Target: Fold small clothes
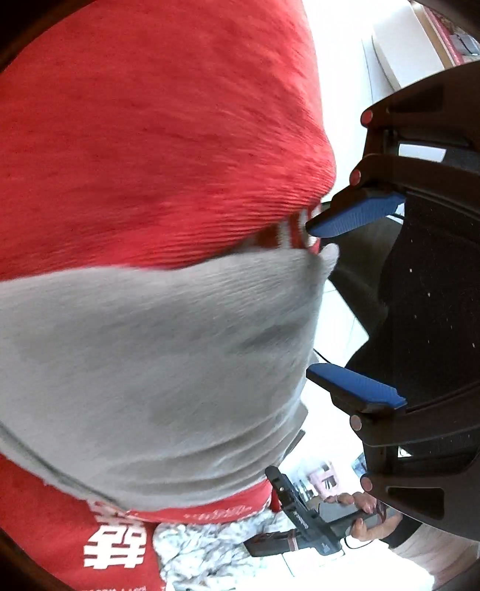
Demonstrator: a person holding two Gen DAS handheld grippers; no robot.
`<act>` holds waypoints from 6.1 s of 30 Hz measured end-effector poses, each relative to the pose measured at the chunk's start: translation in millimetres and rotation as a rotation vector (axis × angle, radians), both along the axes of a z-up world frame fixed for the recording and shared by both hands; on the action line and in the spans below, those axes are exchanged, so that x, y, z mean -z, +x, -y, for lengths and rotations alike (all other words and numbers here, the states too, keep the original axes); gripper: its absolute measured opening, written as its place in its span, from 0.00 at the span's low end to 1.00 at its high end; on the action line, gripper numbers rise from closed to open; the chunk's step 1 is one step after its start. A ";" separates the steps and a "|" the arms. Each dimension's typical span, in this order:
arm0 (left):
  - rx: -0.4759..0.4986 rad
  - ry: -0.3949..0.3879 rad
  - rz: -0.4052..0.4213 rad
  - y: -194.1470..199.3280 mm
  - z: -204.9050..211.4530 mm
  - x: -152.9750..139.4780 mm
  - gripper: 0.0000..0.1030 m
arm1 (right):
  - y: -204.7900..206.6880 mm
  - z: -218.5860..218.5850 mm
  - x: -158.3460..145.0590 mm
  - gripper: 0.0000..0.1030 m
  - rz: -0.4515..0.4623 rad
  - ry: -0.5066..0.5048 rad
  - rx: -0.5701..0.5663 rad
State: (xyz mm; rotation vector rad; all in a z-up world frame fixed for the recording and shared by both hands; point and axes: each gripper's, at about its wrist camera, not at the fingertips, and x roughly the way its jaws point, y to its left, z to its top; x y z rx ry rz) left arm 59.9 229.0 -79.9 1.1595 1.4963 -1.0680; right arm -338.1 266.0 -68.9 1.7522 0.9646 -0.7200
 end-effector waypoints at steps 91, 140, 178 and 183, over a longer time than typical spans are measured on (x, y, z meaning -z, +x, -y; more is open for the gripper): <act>0.208 -0.533 -0.186 -23.2 286.5 -174.5 0.10 | 41.7 286.4 -194.7 0.06 -0.372 -0.793 -0.219; 0.019 -0.248 0.163 -13.9 311.2 -83.8 0.65 | -97.8 264.1 -84.5 0.49 -0.079 -0.300 0.294; 0.234 -0.234 0.154 -23.4 243.9 -49.1 0.69 | -32.4 229.7 -62.5 0.05 -0.380 -0.259 0.161; 0.171 -0.232 0.183 14.4 243.0 -66.4 0.69 | -31.1 223.6 -80.2 0.13 -0.414 -0.269 0.168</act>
